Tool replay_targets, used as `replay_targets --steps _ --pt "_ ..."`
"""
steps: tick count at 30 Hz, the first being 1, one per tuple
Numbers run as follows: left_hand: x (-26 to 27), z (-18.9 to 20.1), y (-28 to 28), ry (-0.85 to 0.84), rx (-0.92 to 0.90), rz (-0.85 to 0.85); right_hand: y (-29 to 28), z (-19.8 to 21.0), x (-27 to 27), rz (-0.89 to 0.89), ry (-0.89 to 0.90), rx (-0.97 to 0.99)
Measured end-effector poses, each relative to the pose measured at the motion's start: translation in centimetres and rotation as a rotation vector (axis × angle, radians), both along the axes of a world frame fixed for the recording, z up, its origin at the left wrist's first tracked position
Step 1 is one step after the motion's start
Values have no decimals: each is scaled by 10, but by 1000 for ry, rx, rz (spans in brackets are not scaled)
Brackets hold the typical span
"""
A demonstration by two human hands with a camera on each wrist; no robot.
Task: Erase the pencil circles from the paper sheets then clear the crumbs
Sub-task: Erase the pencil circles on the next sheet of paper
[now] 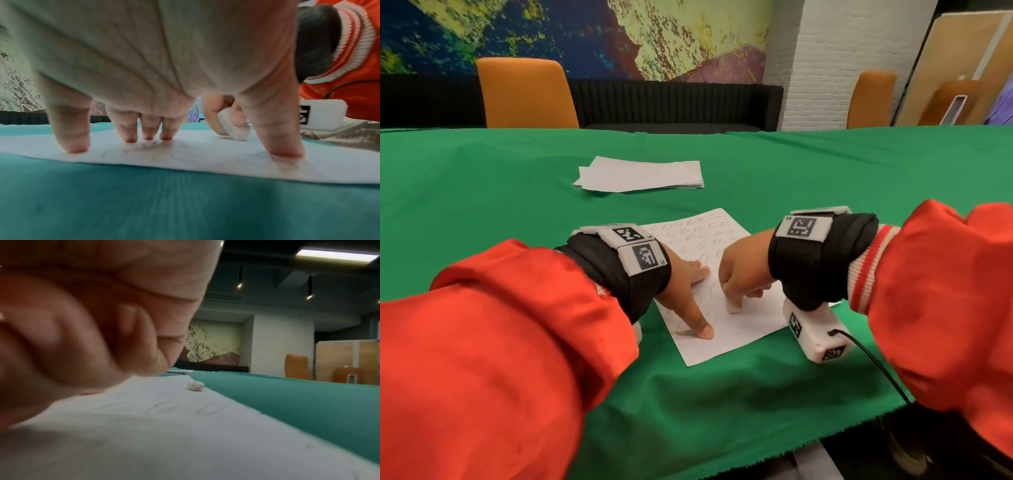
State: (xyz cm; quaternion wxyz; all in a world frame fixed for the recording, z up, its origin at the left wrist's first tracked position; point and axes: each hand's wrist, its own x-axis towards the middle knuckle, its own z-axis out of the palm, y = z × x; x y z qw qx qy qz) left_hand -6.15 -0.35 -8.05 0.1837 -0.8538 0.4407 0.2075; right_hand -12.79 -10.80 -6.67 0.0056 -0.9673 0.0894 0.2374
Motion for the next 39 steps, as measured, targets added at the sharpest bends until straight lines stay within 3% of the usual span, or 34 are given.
replay_targets --steps 3,8,13,17,23,28,34,39 --pt "-2 1 0 -14 1 -4 -4 1 0 -11 -39 -40" --pt "2 -2 0 25 -19 3 6 -1 -3 28 38 59" --pt "1 -1 1 10 -13 3 1 2 -1 12 -48 -46" --pt "5 -6 0 58 -34 -2 12 -2 -5 52 11 68" --pt "-1 0 0 -5 -2 -3 0 3 0 4 -43 -63" --pt "3 -2 0 28 -13 -2 8 -1 -7 48 37 61" --pt "-1 2 1 -6 14 -7 -8 1 -6 -12 -51 -53" --pt "0 1 2 11 8 0 0 -2 -10 10 14 76"
